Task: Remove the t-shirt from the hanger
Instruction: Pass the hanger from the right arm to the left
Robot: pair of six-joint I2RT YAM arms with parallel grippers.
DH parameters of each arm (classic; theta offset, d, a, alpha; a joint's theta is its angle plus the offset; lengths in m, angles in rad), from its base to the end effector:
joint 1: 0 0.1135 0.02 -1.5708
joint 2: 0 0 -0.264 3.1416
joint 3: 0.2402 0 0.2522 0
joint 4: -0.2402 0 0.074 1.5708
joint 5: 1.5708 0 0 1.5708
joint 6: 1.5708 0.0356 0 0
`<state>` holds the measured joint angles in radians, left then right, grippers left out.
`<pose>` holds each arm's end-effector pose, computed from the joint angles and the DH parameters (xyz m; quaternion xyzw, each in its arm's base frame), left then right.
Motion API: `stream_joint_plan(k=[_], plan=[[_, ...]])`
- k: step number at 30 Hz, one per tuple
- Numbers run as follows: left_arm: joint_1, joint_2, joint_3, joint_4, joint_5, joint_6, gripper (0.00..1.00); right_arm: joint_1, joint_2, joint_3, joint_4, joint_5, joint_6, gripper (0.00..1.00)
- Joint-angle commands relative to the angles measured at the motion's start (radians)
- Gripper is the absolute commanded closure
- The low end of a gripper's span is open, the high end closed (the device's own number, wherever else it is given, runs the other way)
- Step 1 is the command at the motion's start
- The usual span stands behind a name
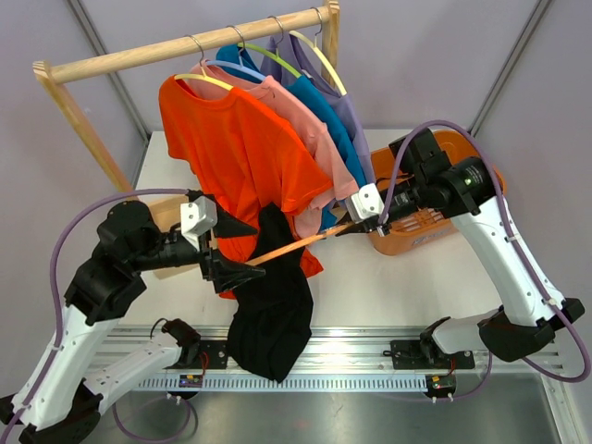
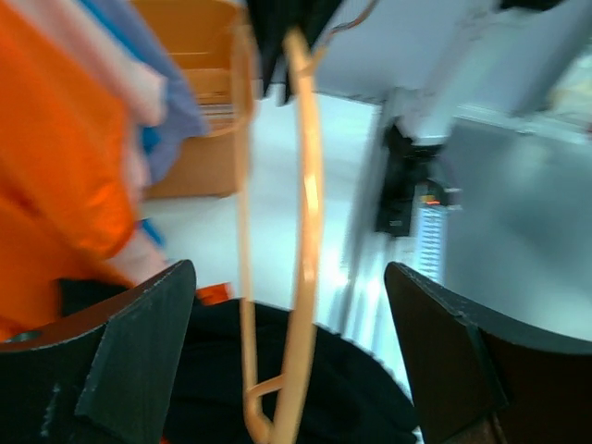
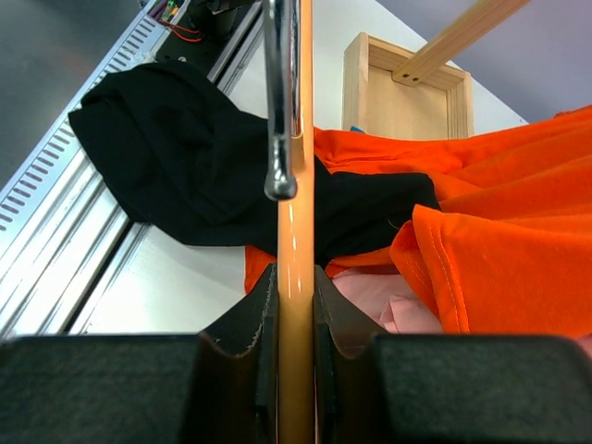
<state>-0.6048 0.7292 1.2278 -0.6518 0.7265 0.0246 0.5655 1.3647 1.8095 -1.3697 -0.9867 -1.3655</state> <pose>0.0762 -0.0814 0.4439 0.4396 0.6032 -0.4325 0.5059 0.1678 0.1417 0.4567 -0.7723 0.3517 0.3048 0.4323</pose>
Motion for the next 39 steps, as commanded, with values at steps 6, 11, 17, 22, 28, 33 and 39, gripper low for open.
stream_joint_plan(k=[6,11,17,22,28,33,39], plan=[[0.002,0.030,-0.031,0.015,0.266,-0.134,0.27,0.051,-0.009,-0.030,-0.270,-0.001,-0.144,1.00],[0.002,0.052,-0.017,-0.087,0.238,-0.074,0.37,0.057,-0.021,-0.033,-0.269,-0.009,-0.176,1.00],[0.002,0.087,-0.021,-0.146,0.252,-0.032,0.40,0.059,-0.039,-0.030,-0.269,-0.015,-0.182,1.00],[0.002,0.098,-0.017,-0.181,0.249,0.031,0.44,0.059,-0.052,-0.027,-0.267,-0.026,-0.185,1.00],[0.002,0.115,0.006,-0.230,0.266,0.052,0.60,0.059,-0.059,-0.047,-0.267,-0.001,-0.187,1.00],[0.002,0.119,0.009,-0.220,0.336,0.020,0.78,0.059,-0.056,-0.064,-0.266,-0.003,-0.195,1.00],[0.000,0.118,0.016,-0.187,0.438,-0.074,1.00,0.057,-0.056,-0.088,-0.243,0.009,-0.181,1.00]])
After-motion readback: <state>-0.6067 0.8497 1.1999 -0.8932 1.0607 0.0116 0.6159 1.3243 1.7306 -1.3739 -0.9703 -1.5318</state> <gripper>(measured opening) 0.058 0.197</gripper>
